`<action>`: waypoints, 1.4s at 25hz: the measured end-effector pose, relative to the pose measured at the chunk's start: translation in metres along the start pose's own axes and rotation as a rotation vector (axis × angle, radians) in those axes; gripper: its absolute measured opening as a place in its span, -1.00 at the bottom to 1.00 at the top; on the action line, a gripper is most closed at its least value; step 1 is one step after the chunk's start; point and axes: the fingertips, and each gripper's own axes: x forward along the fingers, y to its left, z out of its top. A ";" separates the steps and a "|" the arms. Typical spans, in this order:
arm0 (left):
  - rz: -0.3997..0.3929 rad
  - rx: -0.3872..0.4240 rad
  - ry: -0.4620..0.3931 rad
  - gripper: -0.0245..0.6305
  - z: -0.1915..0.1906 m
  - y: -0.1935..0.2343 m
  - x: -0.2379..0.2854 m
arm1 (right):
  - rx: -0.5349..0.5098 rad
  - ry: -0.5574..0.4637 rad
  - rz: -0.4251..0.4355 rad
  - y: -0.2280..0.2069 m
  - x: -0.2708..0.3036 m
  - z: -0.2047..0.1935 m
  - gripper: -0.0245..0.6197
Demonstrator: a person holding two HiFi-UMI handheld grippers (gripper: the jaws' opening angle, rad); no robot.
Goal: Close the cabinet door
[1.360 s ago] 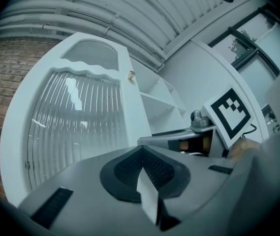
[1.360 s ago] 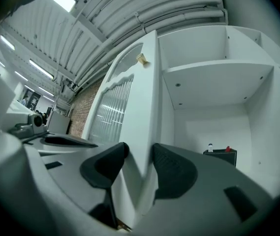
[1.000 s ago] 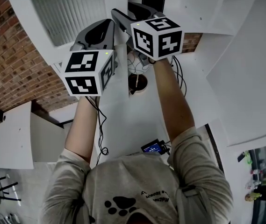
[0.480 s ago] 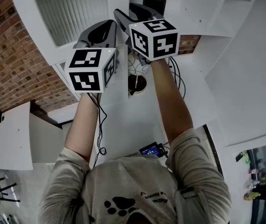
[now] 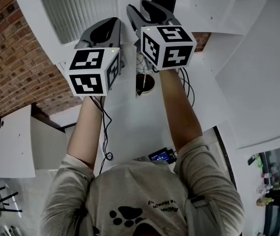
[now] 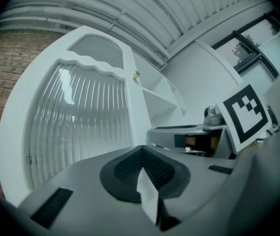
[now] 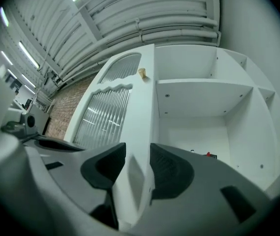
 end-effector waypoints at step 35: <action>0.203 0.026 -0.051 -0.90 0.001 -0.001 -0.194 | -0.005 -0.146 0.030 0.157 -0.152 0.022 -0.85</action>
